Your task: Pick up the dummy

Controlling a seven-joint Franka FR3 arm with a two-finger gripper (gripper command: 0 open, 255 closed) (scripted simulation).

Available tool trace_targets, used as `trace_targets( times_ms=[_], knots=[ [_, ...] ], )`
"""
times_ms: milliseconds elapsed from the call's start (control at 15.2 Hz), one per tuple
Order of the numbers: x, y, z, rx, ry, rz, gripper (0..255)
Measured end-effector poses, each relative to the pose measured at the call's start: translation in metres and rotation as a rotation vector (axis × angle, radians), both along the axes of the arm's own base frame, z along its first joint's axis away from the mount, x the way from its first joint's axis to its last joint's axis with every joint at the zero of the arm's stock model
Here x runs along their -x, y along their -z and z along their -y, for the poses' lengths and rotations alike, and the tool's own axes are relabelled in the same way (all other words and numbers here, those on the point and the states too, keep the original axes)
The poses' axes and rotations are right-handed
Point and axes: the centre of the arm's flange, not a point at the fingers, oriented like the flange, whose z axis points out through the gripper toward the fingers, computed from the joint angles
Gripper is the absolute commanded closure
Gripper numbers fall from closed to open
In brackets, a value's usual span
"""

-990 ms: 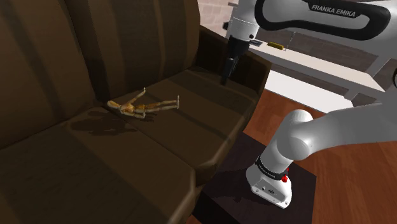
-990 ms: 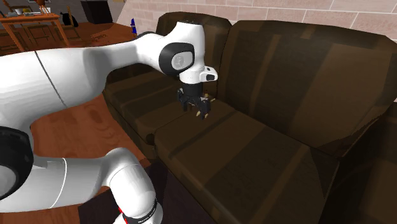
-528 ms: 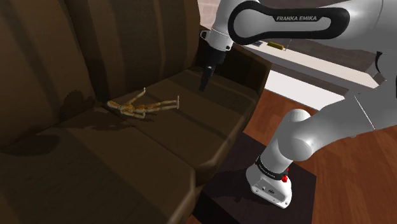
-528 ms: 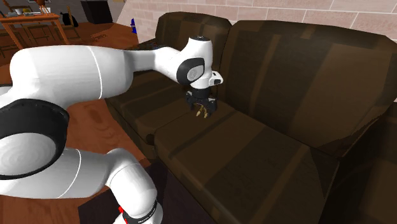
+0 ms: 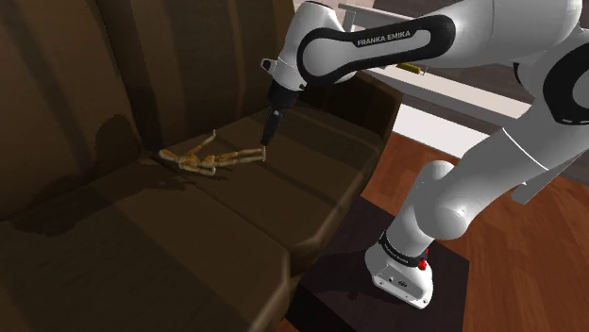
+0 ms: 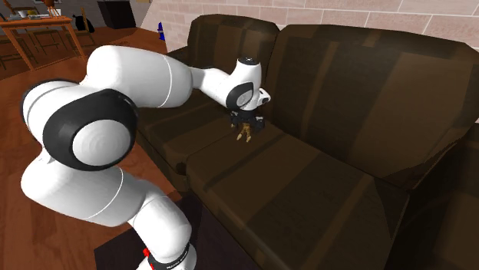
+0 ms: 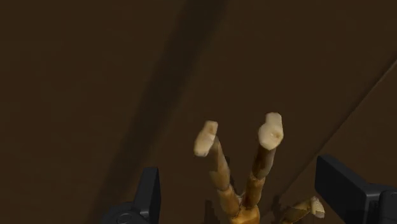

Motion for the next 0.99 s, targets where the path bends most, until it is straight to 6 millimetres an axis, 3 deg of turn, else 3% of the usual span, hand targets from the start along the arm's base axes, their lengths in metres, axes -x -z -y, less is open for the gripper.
trace_targets(
  times_ms=[528,660,990],
  knots=[
    [-0.06,0.04,-0.058,-0.067,-0.176,0.082,0],
    [-0.07,0.049,-0.072,-0.081,-0.215,0.1,0],
    [-0.074,0.073,-0.079,-0.088,-0.232,0.109,0]
  ],
)
